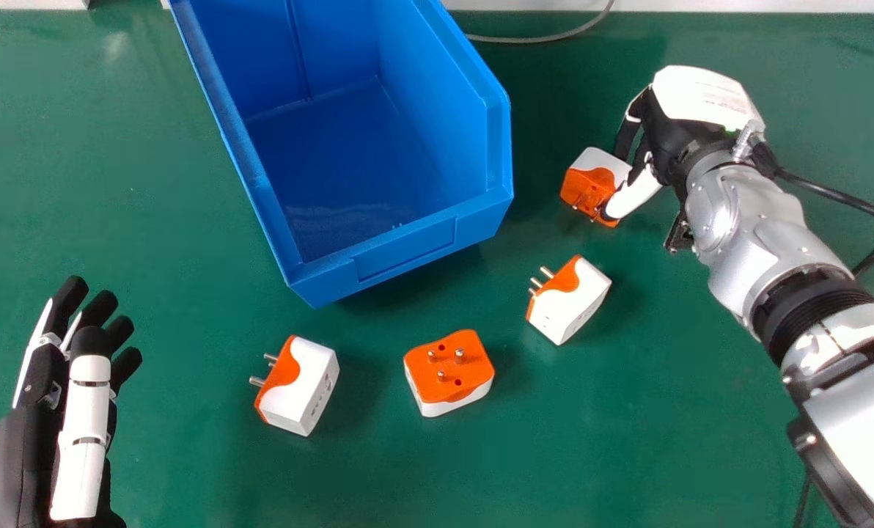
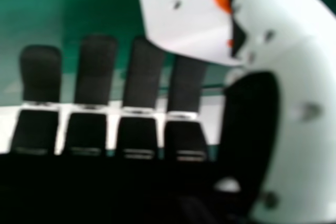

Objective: Pick all objects and put in blue box

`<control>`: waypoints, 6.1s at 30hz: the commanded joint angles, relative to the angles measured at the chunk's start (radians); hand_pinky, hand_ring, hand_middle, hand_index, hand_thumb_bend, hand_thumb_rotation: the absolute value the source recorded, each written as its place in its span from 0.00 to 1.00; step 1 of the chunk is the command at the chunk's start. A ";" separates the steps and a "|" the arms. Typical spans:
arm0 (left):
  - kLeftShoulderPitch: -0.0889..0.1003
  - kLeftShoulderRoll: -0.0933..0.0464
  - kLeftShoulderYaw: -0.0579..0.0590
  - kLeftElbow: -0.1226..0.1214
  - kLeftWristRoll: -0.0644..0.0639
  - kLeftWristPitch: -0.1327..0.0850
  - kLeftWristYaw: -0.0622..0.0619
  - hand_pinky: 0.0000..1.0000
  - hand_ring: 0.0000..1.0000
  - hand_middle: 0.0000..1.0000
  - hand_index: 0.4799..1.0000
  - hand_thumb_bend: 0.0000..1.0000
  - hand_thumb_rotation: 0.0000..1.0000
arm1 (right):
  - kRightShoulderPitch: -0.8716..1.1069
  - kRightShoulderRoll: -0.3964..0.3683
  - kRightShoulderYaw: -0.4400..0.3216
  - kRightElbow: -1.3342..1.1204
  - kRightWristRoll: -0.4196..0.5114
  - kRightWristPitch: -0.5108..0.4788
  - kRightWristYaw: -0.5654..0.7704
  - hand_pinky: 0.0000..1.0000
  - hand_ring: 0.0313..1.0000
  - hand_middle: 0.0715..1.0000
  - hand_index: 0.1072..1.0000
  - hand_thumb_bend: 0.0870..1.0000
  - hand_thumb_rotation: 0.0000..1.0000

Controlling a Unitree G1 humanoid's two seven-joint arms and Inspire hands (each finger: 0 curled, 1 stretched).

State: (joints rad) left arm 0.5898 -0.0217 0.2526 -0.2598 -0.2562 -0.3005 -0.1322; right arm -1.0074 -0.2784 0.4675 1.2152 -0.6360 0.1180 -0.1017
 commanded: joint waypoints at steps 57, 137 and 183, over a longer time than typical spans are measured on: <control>0.051 0.000 0.002 -0.055 0.013 -0.007 0.000 0.87 0.89 0.89 0.82 0.46 0.74 | -0.043 0.019 0.115 -0.012 -0.093 0.095 0.041 0.37 0.45 0.51 0.56 0.91 0.42; 0.076 -0.010 0.002 -0.077 0.009 0.005 -0.003 0.87 0.89 0.89 0.83 0.46 0.75 | -0.079 0.120 0.177 0.059 -0.124 0.277 -0.004 0.13 0.17 0.23 0.48 0.78 0.52; 0.078 -0.003 0.014 -0.056 -0.013 -0.011 -0.028 0.88 0.89 0.89 0.83 0.46 0.73 | -0.041 0.111 0.140 0.053 -0.105 0.210 -0.161 0.16 0.34 0.45 0.43 0.48 0.02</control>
State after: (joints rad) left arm 0.6584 -0.0292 0.2611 -0.3037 -0.2725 -0.2947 -0.1576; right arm -1.0416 -0.1489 0.5988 1.2748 -0.7220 0.3312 -0.2650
